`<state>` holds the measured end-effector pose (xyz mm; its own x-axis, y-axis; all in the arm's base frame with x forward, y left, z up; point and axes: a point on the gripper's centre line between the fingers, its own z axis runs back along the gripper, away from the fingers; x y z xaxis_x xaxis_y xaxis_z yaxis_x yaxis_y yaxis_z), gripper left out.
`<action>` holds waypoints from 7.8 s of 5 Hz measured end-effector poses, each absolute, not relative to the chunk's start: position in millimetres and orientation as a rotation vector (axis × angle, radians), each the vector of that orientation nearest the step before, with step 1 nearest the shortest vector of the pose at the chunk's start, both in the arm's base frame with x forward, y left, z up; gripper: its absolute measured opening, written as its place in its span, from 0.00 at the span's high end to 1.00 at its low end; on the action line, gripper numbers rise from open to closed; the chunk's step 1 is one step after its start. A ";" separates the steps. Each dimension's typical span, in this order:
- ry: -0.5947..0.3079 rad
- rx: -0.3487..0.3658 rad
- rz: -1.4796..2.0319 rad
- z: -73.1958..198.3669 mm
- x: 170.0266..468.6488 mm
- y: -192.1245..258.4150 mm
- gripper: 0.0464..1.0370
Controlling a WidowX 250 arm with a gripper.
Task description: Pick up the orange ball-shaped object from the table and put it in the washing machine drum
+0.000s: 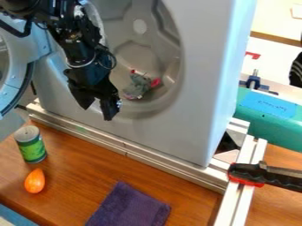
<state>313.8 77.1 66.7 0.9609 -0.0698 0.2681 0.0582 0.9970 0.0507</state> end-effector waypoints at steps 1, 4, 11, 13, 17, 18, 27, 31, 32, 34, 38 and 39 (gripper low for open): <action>-0.247 0.034 -0.062 58.2 310.0 76.4 0.04; -0.222 0.141 0.214 38.5 234.2 137.3 0.04; -0.191 0.185 0.312 -57.0 198.1 166.6 0.04; -0.153 0.218 0.354 -70.3 205.0 174.6 0.33; -0.447 0.024 0.047 41.7 232.4 111.6 0.37; -0.511 0.033 0.010 63.8 253.0 98.6 0.37; -0.428 0.223 0.186 46.7 432.1 104.3 0.06; -0.699 0.173 0.102 112.4 343.7 112.2 0.04; -0.625 0.151 0.045 102.0 303.2 96.4 0.04; -0.397 0.035 -0.177 64.9 249.0 40.6 0.04; -0.115 0.032 -0.193 22.5 200.2 42.9 0.04; -0.117 0.033 -0.193 22.8 200.3 43.0 0.04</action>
